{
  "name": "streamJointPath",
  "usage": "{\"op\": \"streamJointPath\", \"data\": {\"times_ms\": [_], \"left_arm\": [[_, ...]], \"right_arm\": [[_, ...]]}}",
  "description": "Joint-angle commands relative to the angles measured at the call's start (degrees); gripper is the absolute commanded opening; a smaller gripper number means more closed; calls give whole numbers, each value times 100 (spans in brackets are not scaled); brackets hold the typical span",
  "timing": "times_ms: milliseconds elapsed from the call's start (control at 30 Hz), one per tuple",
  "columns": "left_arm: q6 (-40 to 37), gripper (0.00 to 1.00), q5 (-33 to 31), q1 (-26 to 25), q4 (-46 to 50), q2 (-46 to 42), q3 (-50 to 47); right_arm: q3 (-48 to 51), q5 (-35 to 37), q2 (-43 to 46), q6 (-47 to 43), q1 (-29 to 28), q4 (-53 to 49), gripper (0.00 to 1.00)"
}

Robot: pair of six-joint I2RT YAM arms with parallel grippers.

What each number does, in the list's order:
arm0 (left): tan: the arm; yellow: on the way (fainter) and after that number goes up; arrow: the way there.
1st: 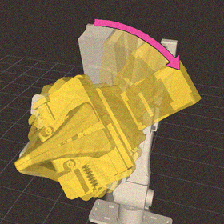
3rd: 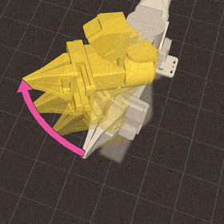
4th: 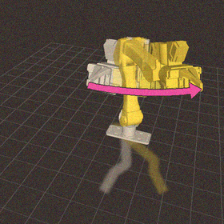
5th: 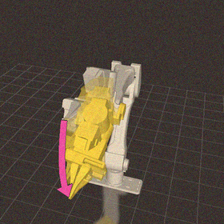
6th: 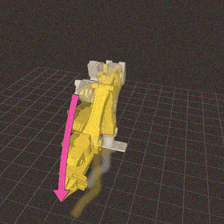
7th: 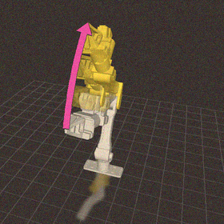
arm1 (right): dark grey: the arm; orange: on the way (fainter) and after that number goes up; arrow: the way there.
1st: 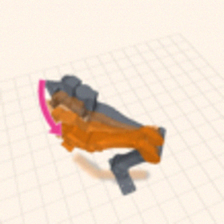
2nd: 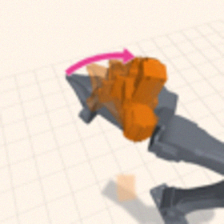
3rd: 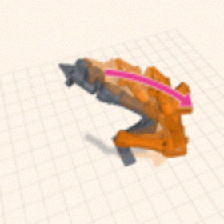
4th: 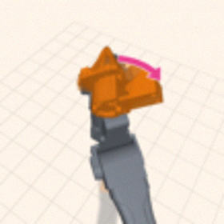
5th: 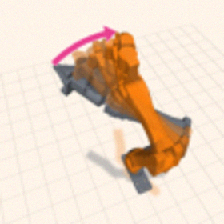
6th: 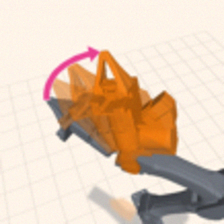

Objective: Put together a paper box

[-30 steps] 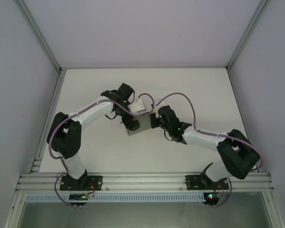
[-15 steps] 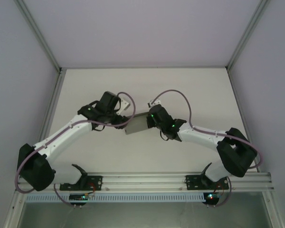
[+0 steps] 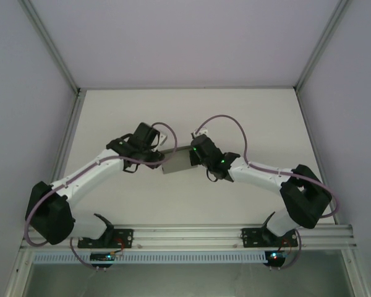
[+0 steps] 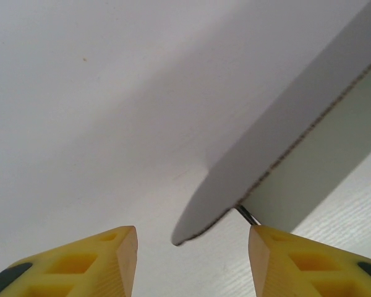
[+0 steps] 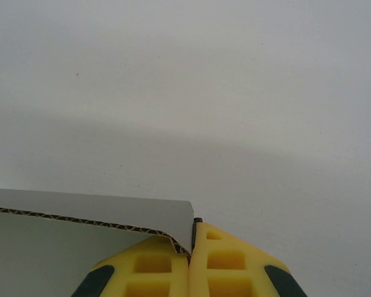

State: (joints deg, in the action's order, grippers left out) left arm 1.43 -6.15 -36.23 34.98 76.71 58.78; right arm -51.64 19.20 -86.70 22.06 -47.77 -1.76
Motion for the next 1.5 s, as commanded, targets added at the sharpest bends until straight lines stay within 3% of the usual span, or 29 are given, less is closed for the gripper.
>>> {"op": "streamJointPath", "data": {"times_ms": [0, 267, 400, 533, 700, 833, 1133, 1300, 1467], "left_arm": [[-193, 48, 251, 124, -246, 78, 101], [-237, 24, 642, 133, -253, 328, 232], [-64, 0, 650, 135, -251, 369, 265], [526, 0, 646, 136, -223, 380, 382], [2376, 0, 998, 95, -233, 584, 448], [3319, 0, 360, -105, -18, 553, 387], [3567, 0, 653, -120, -372, 678, 78], [3277, 0, 347, -179, -33, 873, 34], [3345, 0, 638, -339, -856, 688, -753]], "right_arm": [[176, -457, -321, 26, -74, -1152, 0], [135, -474, -383, 26, -74, -1231, 0], [105, -471, -392, 16, -75, -1267, 0], [23, -260, -409, -9, -97, -1303, 0], [-102, 190, -445, 266, -254, -1558, 0], [-61, 340, -462, 599, -339, -1639, 0], [-78, 520, -469, 690, -495, -1700, 0], [14, 571, -418, 658, -511, -1596, 0], [218, 978, -377, 522, -621, -1228, 0]]}}
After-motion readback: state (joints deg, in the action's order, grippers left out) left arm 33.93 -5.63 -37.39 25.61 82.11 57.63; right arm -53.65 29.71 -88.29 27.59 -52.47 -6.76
